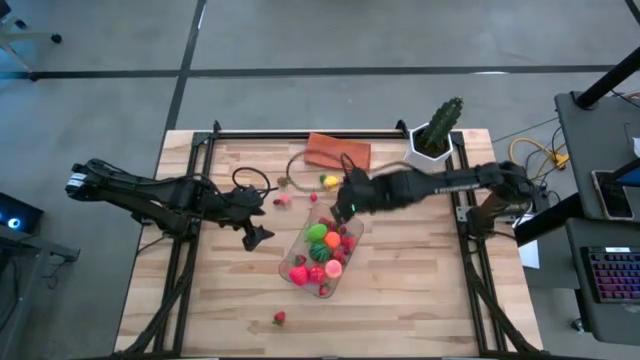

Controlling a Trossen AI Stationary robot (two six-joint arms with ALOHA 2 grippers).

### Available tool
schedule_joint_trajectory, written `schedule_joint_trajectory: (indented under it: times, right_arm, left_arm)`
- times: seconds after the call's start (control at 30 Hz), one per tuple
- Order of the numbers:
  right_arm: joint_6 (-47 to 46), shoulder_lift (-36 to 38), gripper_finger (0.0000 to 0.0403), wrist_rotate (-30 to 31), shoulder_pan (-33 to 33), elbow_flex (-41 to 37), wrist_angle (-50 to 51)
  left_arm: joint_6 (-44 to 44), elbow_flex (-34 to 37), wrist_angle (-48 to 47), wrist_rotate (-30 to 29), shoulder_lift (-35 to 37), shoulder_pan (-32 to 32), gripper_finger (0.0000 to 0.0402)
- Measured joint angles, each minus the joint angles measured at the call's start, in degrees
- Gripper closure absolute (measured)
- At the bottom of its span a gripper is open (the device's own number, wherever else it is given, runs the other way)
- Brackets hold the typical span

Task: Pick and placing Produce into tupperware
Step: Put the pineapple into the transparent bin

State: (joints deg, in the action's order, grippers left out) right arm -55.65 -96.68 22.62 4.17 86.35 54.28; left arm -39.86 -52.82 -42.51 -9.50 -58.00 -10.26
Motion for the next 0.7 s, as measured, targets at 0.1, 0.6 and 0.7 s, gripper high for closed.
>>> schedule_joint_trajectory:
  times: [0.1,0.6,0.7]
  right_arm:
    - [4.6,0.0,0.0114,-7.1,-5.2,-0.3,-0.3]
    - [27.9,-2.8,0.0121,-12.9,-18.5,-0.5,-1.0]
    - [31.4,-5.1,0.0116,-17.4,-21.3,-0.5,-1.2]
  left_arm:
    - [0.0,0.0,1.9,0.0,-0.5,0.0,0.0035]
    - [-10.9,0.0,4.4,0.2,-6.4,0.1,0.0035]
    - [-14.2,0.0,4.3,0.1,-6.5,0.1,0.0035]
